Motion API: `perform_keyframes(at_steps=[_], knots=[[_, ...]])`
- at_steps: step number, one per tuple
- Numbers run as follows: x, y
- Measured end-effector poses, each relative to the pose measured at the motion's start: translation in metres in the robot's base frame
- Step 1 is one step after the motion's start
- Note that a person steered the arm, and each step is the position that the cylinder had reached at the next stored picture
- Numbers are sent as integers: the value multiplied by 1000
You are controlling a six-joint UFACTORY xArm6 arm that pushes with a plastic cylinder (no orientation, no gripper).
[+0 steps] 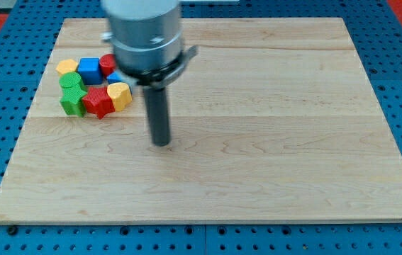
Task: Move your arm below the group of blocks
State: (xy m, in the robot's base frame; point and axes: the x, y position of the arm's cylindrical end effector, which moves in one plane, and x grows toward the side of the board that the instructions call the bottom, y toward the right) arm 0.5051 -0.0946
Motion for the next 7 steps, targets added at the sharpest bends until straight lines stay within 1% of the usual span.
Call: perform_keyframes(at_steps=[1,2,4,5,6,7], knots=[[3,-64],[-3,-90],[-4,-91],[13,-85],[-15,-106],[-84,-163]])
